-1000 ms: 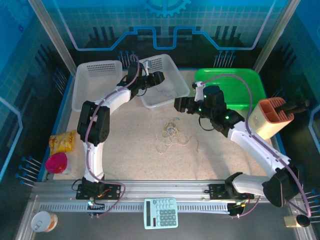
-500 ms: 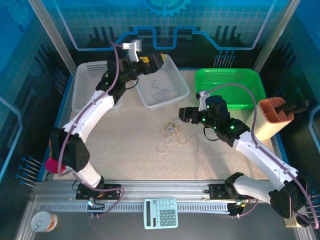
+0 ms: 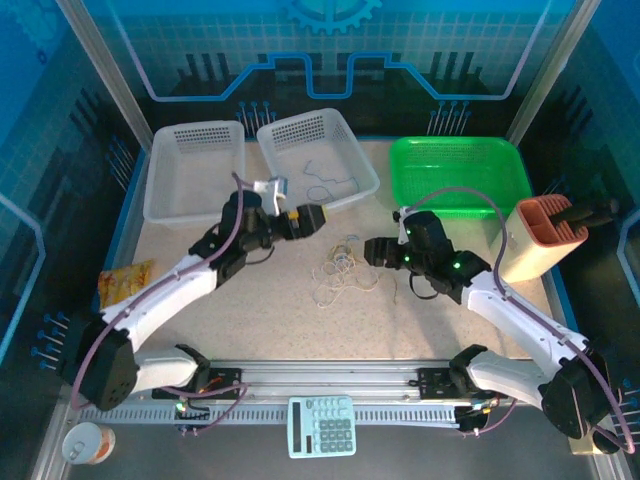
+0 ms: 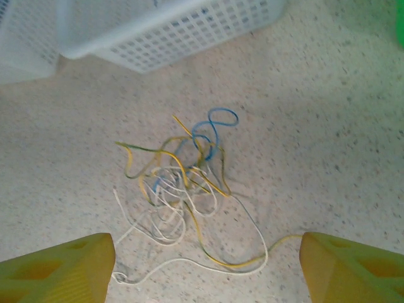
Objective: Untangle the cables
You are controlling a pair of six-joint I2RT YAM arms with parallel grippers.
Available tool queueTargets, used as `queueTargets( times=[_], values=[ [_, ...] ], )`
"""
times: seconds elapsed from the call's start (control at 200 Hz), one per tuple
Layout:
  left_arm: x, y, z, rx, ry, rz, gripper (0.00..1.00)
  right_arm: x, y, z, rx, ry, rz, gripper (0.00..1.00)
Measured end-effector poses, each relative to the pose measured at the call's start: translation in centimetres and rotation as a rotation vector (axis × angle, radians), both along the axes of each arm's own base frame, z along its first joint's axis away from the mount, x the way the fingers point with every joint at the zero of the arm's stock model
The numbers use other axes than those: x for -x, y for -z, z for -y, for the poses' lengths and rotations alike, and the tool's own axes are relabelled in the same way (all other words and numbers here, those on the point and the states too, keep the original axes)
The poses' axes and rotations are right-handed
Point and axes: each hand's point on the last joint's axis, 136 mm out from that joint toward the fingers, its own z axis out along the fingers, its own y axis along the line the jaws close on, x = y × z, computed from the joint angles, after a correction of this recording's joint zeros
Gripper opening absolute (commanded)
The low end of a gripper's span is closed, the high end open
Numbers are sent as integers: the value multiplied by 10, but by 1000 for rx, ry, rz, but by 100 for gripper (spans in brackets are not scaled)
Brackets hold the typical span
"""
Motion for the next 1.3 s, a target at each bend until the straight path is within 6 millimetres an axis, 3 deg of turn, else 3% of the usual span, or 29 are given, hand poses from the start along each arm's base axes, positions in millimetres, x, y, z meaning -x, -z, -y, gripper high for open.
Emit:
queueTargets(
  times=[0.205, 0.395, 0.565, 0.875, 1.301],
  values=[
    [38, 35, -21, 5, -66, -56, 99, 13, 32, 21, 62, 95, -94, 72],
    [39, 32, -27, 23, -102, -53, 99, 32, 76, 40, 136, 172, -219, 56],
    [38, 31, -24, 45, -106, -59, 99, 44, 102, 53, 204, 218, -296, 47],
    [35, 40, -18, 47, -105, -88, 99, 48, 129, 58, 286, 233, -363, 43],
    [34, 44, -15, 42, -101, -94, 99, 44, 146, 51, 315, 208, -385, 36]
  ],
)
